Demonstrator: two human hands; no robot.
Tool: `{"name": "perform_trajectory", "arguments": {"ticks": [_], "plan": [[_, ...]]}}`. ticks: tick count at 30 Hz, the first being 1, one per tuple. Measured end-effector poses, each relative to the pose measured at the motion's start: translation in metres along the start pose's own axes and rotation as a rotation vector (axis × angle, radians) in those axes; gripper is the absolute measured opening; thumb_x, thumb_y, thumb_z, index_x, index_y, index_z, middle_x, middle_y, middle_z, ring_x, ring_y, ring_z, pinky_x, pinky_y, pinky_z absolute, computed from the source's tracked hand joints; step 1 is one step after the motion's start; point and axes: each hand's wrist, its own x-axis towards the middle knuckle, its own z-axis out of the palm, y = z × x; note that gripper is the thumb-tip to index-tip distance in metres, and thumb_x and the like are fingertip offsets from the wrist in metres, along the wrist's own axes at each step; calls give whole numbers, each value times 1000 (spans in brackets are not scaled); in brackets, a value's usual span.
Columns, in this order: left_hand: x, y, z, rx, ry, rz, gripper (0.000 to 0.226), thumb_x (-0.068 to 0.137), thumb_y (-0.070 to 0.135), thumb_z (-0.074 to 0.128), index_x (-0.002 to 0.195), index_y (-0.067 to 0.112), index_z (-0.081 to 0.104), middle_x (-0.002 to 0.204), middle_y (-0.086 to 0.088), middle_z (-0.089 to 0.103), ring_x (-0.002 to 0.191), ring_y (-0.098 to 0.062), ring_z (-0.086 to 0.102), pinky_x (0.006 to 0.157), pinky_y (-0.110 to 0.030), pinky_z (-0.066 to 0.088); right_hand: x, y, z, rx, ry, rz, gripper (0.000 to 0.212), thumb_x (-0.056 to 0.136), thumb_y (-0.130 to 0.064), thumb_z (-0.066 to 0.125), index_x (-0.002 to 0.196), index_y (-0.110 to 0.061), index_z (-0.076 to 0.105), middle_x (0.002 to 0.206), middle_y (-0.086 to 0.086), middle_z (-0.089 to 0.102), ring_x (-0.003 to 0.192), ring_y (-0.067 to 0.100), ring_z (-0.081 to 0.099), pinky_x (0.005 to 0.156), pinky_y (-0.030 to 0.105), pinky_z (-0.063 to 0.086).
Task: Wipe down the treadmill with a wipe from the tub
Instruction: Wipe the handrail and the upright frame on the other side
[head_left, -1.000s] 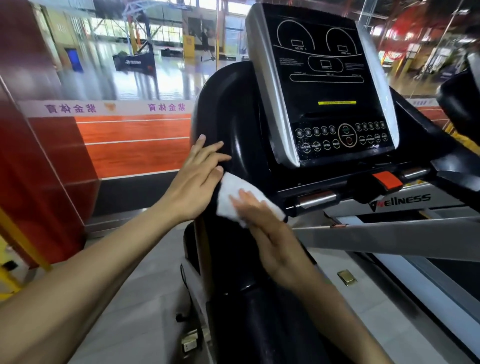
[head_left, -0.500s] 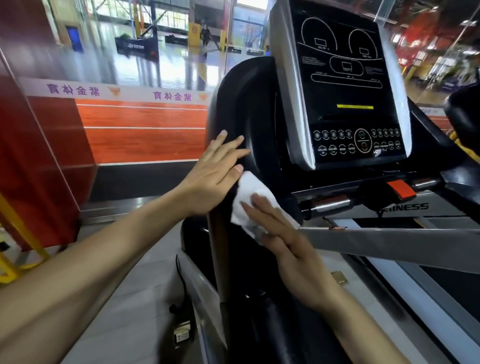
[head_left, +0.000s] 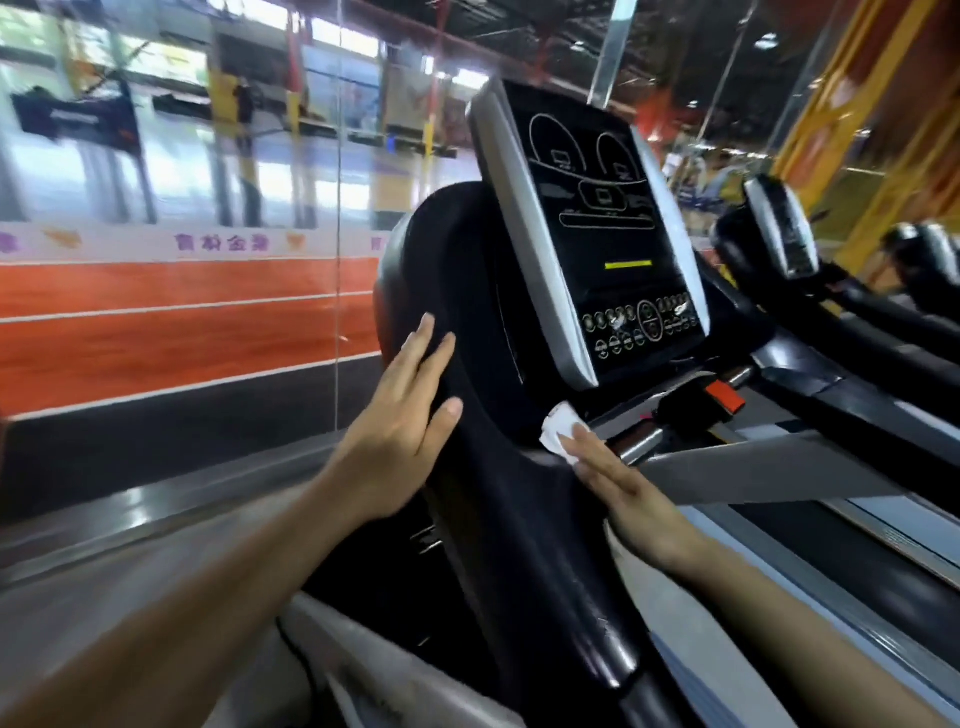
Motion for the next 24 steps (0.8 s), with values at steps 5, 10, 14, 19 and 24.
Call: {"name": "perform_trajectory", "arguments": {"ticks": [5, 10, 14, 19, 24], "plan": [[5, -26, -27, -24, -128, 70, 76, 102, 50, 47, 163, 33, 5, 166, 25, -17, 155, -3, 5, 121, -44, 33, 10, -40, 11, -38, 53, 100, 31, 107, -13, 45, 131, -26, 60, 143, -20, 48, 143, -3, 33, 105, -3, 20], [6, -42, -46, -22, -259, 159, 71, 107, 38, 43, 162, 38, -1, 162, 30, -25, 152, 6, -10, 123, -20, 4, -25, -77, 53, -237, 220, -44, 41, 103, -22, 49, 137, -43, 53, 139, -41, 47, 136, -14, 40, 113, 6, 26], [12, -47, -52, -191, -214, 160, 62, 106, 33, 46, 160, 39, 17, 163, 34, -6, 149, 12, 3, 123, -19, 12, -14, -92, 79, -362, 303, -145, 50, 101, -20, 48, 141, -51, 52, 150, -33, 42, 144, -7, 32, 119, 17, 25], [35, -38, -69, -204, -21, 328, 49, 107, 23, 44, 155, 27, 36, 162, 23, 23, 149, 5, 20, 119, -13, 18, 38, -105, 92, -463, 362, -183, 56, 99, -3, 58, 135, -46, 59, 152, -28, 42, 140, -7, 39, 115, 25, 39], [55, -37, -70, -275, 38, 361, 44, 105, 13, 45, 147, 26, 46, 151, 19, 40, 140, -1, 41, 112, -17, 35, 96, -125, 104, -409, 468, -247, 48, 97, -1, 60, 133, -31, 55, 133, -20, 52, 126, 1, 54, 103, 28, 49]]}}
